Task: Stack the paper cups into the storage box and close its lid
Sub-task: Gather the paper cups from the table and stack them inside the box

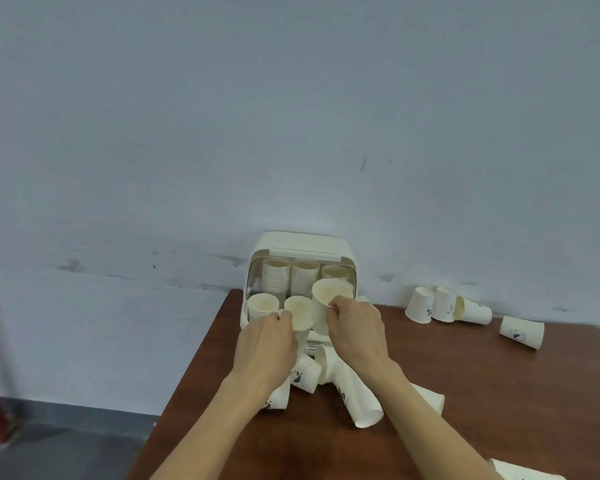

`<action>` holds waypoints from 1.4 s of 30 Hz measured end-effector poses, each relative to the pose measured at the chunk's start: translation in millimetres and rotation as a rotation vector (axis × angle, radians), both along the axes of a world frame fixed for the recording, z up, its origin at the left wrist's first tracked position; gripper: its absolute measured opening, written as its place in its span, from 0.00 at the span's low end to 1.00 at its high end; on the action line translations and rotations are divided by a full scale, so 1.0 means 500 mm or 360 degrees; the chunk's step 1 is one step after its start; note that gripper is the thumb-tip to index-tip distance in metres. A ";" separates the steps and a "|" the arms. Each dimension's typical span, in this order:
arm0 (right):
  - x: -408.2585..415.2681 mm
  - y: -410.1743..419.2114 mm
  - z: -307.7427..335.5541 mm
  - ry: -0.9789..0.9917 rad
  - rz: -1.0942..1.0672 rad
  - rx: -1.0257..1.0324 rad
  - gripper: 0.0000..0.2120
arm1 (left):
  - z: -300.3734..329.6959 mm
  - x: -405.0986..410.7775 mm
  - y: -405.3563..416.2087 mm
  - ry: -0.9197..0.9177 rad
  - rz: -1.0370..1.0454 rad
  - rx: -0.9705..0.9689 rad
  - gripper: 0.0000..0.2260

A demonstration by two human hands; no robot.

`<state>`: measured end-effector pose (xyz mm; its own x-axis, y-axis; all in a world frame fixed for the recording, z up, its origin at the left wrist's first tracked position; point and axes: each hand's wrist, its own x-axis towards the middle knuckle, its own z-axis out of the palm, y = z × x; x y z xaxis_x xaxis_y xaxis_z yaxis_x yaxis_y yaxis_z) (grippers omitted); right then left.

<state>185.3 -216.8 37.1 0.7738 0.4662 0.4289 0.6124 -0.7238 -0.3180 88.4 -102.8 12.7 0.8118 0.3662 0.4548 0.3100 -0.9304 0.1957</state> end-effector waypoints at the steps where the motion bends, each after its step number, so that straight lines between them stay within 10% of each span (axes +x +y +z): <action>1: 0.019 0.023 -0.005 -0.0019 0.0024 -0.0009 0.11 | -0.003 0.002 0.011 -0.0025 0.0031 -0.0004 0.08; 23: 0.149 0.179 -0.171 -0.0047 0.0155 -0.0636 0.09 | -0.032 0.116 0.170 -0.0241 0.0342 -0.0121 0.11; 42: 0.153 0.195 -0.233 -0.0380 0.0091 -0.0534 0.14 | -0.103 0.182 0.201 0.0306 0.0313 0.0032 0.13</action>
<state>261.8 -119.4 -79.3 0.6400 0.6498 0.4101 0.6824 -0.7260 0.0855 179.5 -2.3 -38.8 0.7984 0.5175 0.3079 0.5146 -0.8519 0.0976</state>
